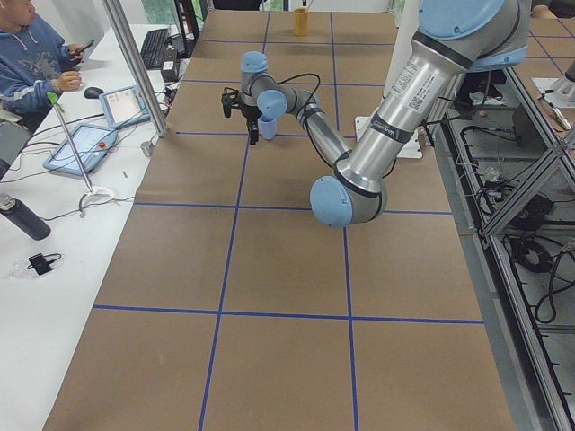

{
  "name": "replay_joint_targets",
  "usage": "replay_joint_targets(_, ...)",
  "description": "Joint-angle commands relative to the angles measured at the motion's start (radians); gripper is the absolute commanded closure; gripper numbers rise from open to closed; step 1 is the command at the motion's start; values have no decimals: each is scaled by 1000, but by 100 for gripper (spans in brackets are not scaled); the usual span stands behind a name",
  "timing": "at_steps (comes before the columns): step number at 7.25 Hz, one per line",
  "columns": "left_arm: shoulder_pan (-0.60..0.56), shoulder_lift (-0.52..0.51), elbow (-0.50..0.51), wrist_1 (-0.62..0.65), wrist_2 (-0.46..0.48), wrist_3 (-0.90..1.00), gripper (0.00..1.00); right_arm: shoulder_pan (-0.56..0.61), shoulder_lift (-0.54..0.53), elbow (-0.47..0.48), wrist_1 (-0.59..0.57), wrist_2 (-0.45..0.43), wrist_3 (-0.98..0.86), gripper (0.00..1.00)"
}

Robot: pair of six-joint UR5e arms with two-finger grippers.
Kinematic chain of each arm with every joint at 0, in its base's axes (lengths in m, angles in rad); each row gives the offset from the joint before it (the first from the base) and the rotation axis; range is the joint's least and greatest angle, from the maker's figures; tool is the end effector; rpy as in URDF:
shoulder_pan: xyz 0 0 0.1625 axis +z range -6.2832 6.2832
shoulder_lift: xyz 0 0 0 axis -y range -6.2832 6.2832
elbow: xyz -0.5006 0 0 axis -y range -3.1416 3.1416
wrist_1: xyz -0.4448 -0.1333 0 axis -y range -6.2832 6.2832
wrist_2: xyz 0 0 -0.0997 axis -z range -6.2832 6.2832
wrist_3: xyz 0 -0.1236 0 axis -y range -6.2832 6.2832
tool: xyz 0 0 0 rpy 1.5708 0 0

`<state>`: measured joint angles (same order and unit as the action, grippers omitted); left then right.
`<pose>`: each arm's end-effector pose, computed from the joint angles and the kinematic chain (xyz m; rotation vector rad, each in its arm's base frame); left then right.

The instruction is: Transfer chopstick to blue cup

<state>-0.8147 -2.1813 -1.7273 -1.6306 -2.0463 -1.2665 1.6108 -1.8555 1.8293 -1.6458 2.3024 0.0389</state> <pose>0.4626 -0.6024 0.2650 0.0508 0.9265 -0.2769 0.0664 -0.3916 0.7562 -0.0963 -0.7314 0.1123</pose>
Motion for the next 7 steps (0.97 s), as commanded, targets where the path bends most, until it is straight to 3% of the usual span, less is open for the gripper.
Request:
replay_joint_targets(1,2,0,2,0,0,-4,2,0,-24,-4,17,-6,-17,34)
replay_joint_targets(2,2,-2,2,0,0,-4,2,1,-24,-11,18,-6,-24,60)
replay_joint_targets(3,3,-5,8,0,2,-5,2,1,-24,-12,18,-8,-24,78)
replay_joint_targets(4,3,-8,15,0,2,-7,2,1,-24,-16,18,-6,-25,88)
replay_joint_targets(7,5,-8,48,-60,21,-10,2,3,-31,-22,18,-9,-53,95)
